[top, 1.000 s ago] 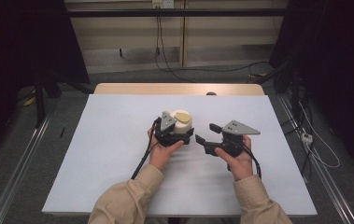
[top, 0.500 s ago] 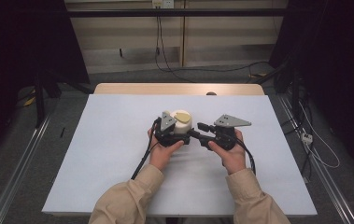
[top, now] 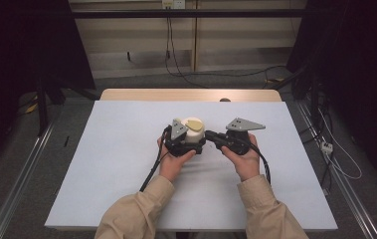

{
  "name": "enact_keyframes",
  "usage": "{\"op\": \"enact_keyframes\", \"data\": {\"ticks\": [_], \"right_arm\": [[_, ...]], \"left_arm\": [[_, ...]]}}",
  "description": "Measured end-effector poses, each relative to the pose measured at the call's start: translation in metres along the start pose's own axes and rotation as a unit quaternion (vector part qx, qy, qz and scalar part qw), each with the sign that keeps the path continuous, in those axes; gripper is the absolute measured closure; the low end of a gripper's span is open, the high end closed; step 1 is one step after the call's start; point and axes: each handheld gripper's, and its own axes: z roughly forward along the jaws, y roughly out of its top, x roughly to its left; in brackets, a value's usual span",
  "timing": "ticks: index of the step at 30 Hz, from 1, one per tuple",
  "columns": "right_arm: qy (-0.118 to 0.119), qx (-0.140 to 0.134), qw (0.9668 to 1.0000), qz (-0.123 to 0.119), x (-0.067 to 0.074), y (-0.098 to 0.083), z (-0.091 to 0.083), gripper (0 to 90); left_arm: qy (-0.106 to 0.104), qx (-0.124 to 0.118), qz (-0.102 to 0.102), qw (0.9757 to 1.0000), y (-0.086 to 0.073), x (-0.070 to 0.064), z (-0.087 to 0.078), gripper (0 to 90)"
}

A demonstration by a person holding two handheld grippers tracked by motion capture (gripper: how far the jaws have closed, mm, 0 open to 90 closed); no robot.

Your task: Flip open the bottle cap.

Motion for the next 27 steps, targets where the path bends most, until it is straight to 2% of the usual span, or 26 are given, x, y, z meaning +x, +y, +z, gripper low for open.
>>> {"op": "enact_keyframes", "data": {"ticks": [3,8,27], "right_arm": [[-0.003,0.01,0.9999,-0.008,0.0,0.001,0.002,90.0],[0.004,0.01,0.9999,-0.003,-0.001,0.004,0.004,90.0],[0.002,0.018,0.9997,-0.013,-0.004,0.011,0.01,90.0]], "left_arm": [[0.001,-0.001,0.0,1.0,0.0,0.0,0.0,5.1],[0.002,0.0,0.0,1.0,0.0,0.0,0.0,5.1],[0.003,0.001,-0.002,1.0,0.0,-0.001,0.0,5.1]]}}
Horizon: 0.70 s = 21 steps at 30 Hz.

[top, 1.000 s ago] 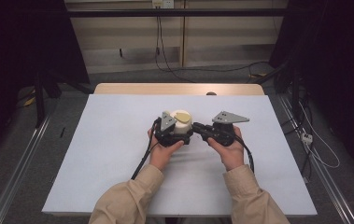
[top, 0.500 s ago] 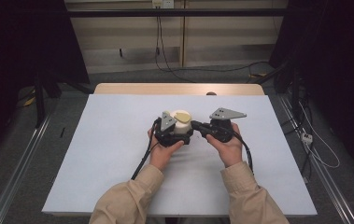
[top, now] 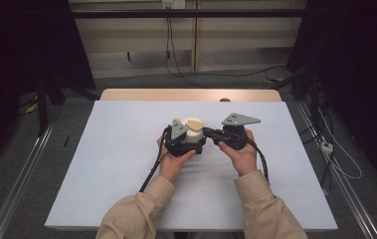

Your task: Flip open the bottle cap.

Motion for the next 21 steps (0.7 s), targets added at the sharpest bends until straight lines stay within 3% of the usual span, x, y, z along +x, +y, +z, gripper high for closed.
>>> {"op": "enact_keyframes", "data": {"ticks": [21], "right_arm": [[-0.002,0.006,1.0,-0.005,-0.0032,-0.0007,0.0058,90.0]], "left_arm": [[0.002,0.0,-0.001,1.0,-0.0003,-0.0005,-0.0001,5.1]]}}
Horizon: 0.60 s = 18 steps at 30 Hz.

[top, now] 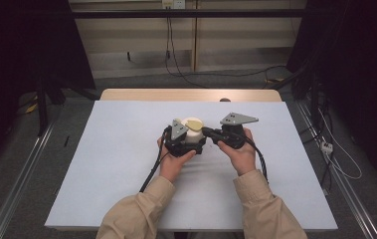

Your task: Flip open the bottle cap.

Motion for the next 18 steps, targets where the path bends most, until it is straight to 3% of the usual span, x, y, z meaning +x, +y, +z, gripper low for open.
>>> {"op": "enact_keyframes", "data": {"ticks": [4,18], "right_arm": [[0.008,-0.006,0.9999,0.005,-0.0007,0.0035,-0.0001,90.0],[0.003,-0.016,0.9999,-0.005,0.0021,0.0092,0.0023,90.0]], "left_arm": [[0.0,0.0,0.001,1.0,0.0001,0.0,0.0,5.1],[0.001,0.001,0.001,1.0,0.0002,-0.0001,0.0,5.1]]}}
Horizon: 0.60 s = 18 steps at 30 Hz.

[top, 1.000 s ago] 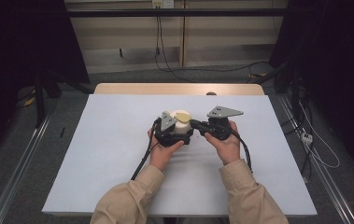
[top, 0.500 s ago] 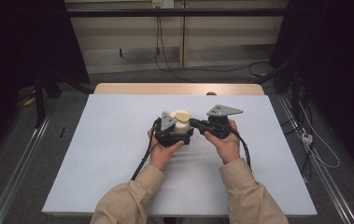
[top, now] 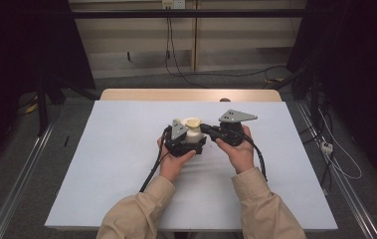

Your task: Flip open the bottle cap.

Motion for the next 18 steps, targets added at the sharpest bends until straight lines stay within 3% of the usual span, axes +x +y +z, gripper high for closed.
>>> {"op": "enact_keyframes", "data": {"ticks": [18], "right_arm": [[0.01,-0.008,0.9999,0.001,0.0015,0.0051,0.0042,90.0]], "left_arm": [[0.002,0.001,-0.001,1.0,0.0001,-0.0008,-0.0003,5.1]]}}
